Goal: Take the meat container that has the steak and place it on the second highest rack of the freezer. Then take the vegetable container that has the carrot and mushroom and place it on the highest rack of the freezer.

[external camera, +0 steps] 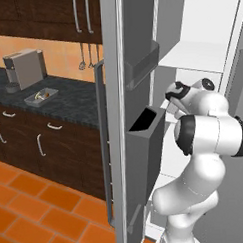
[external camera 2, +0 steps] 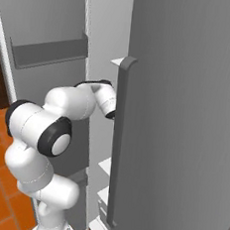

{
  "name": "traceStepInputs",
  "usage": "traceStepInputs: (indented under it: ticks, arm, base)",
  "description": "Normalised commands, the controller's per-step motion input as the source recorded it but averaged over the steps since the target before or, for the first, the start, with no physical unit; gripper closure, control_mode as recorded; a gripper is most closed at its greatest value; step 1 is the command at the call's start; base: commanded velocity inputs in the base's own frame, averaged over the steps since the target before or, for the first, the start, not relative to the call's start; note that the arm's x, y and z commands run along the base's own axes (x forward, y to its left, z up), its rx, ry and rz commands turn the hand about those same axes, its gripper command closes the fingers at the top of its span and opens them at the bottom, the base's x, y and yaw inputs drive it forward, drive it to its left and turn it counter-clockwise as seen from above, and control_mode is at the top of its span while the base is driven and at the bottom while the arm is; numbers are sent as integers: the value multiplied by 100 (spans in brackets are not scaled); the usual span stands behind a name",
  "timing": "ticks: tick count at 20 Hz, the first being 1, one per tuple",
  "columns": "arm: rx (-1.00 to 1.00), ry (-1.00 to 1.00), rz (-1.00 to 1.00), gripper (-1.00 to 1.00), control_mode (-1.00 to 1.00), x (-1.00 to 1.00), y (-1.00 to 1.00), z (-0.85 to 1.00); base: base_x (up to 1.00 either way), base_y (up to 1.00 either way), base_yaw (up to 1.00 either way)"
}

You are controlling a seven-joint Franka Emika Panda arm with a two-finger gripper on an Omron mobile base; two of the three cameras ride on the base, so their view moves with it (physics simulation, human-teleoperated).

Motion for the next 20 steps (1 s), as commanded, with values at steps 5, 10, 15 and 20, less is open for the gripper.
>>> traceStepInputs:
  ticks: [5, 10, 15, 20]
  arm:
    - [-12, -8, 0, -100, -100, 0, 9, -19]
    - [-15, 0, 0, -100, -100, 18, -7, -17]
    - [-12, 0, 0, -100, -100, 9, 0, 0]
    - [-11, 0, 0, -100, -100, 0, 2, -2]
  base:
    - [0, 0, 0]
    - [0, 0, 0]
    - [0, 0, 0]
    - [0, 0, 0]
